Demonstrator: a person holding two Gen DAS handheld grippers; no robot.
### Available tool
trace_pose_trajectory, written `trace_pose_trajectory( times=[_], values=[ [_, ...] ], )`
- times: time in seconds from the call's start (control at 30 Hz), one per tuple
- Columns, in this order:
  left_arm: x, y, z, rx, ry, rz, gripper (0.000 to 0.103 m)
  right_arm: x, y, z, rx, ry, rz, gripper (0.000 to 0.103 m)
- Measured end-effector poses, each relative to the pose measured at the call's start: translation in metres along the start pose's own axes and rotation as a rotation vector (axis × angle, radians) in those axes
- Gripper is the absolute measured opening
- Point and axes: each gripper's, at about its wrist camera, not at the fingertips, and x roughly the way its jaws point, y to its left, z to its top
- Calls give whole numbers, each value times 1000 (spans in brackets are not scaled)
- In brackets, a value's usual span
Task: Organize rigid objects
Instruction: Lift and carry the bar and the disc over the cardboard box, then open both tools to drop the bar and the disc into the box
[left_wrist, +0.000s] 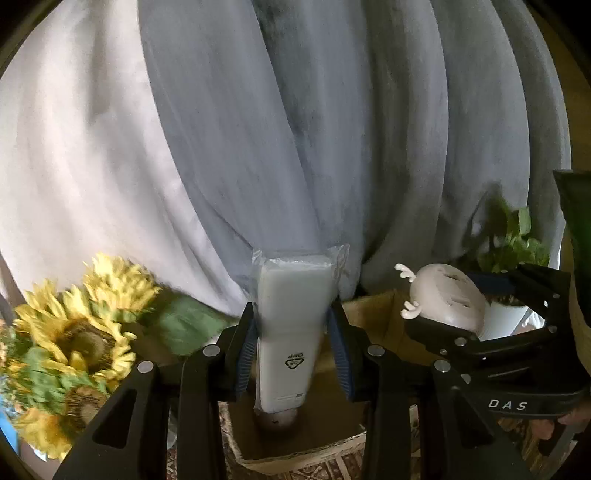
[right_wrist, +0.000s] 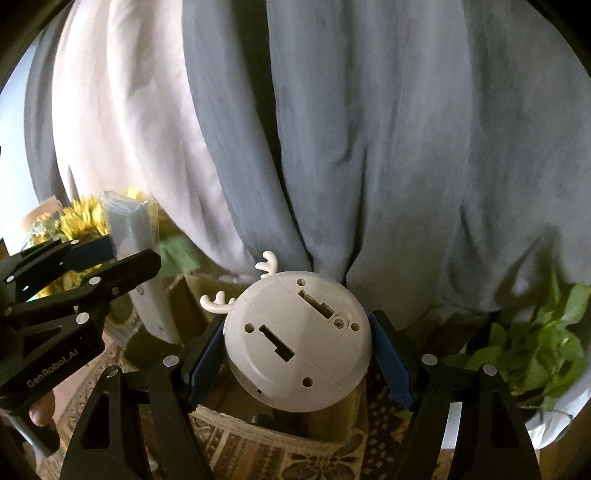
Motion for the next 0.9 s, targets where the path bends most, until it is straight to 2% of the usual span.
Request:
trace_pose_trajectory(
  times=[0.27, 0.53, 0.7, 0.9],
  values=[
    [39, -5, -15, 23, 122, -23, 37, 37, -5, -15, -5, 107, 11, 76],
    [68, -10, -25, 19, 226, -66, 38, 59, -9, -23, -10, 164, 22, 76],
    [59, -6, -25, 16, 206, -6, 63, 67, -9, -25, -27, 187, 35, 77],
    [36, -1, -26, -16, 159, 65, 70, 54, -10, -23, -17, 138, -1, 79]
  ],
)
